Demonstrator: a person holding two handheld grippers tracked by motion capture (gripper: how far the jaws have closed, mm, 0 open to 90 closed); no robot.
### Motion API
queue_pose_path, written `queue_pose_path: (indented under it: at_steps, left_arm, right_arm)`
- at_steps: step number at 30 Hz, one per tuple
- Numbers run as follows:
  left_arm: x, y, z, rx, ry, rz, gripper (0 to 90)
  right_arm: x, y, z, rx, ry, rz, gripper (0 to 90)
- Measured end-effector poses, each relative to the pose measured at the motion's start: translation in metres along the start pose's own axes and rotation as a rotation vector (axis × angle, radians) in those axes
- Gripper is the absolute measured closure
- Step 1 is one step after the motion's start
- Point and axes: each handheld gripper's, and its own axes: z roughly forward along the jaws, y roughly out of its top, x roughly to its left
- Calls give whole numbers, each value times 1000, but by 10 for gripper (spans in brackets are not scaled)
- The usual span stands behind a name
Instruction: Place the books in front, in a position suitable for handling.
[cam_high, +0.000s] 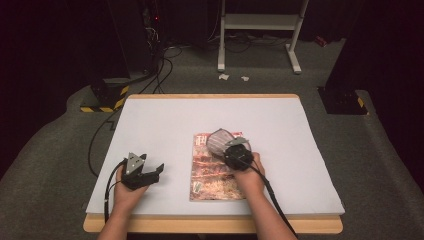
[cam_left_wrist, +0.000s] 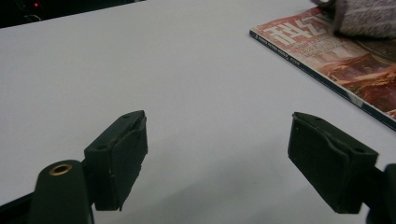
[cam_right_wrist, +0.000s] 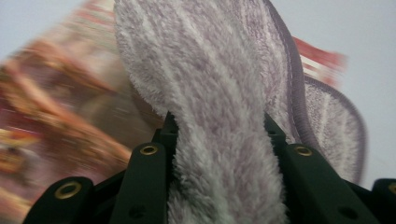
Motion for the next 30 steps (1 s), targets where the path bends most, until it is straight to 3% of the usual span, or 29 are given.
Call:
queue_pose_path:
  at_steps: [2,5,10,14,16,19,22,26,30]
  left_arm:
    - [0,0,0,0,1,0,201]
    - [0,0,0,0,3,2,201]
    - [-1,0,0,0,5,6,202]
    - [-1,0,0,4,5,6,203]
    - [-1,0,1,7,2,7,203]
    - [0,0,1,7,-2,2,203]
    - [0,0,1,7,-4,2,203]
    - [1,0,0,7,-7,3,203]
    - [1,0,1,6,-8,0,203]
  right_arm:
    - [-16,-8,-6,-2,-28,40,650]
    - [-29,-15,-10,2,-42,71,650]
    - [-21,-7,-7,16,-63,47,650]
    - [-5,5,2,25,-62,2,650]
    - [7,12,9,24,-35,-15,650]
    - [31,24,17,19,5,-54,650]
    - [67,38,26,8,66,-111,650]
    - [93,48,32,-5,109,-146,649]
    - [87,45,31,-3,109,-149,649]
